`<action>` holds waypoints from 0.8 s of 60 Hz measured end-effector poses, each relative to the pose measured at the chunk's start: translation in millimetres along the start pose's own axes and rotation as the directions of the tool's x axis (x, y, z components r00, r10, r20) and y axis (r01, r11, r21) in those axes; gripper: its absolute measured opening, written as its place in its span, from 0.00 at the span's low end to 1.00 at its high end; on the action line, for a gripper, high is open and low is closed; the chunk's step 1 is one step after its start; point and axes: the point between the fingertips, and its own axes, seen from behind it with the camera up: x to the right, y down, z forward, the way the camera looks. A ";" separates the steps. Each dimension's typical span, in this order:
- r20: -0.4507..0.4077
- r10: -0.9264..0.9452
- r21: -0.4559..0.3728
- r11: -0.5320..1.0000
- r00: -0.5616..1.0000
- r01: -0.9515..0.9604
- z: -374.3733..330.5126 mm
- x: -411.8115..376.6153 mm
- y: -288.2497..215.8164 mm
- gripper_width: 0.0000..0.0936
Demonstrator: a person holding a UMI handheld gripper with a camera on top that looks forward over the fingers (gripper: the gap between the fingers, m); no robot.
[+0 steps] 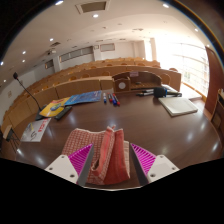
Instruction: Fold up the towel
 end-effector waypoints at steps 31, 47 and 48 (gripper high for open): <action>-0.050 -0.163 0.077 0.983 0.985 0.166 -189.9 -29.6 2.3 0.91; -0.094 -0.196 0.091 0.975 0.976 0.204 -297.9 -63.5 53.4 0.91; -0.093 -0.196 0.086 0.975 0.976 0.204 -304.2 -64.9 56.9 0.91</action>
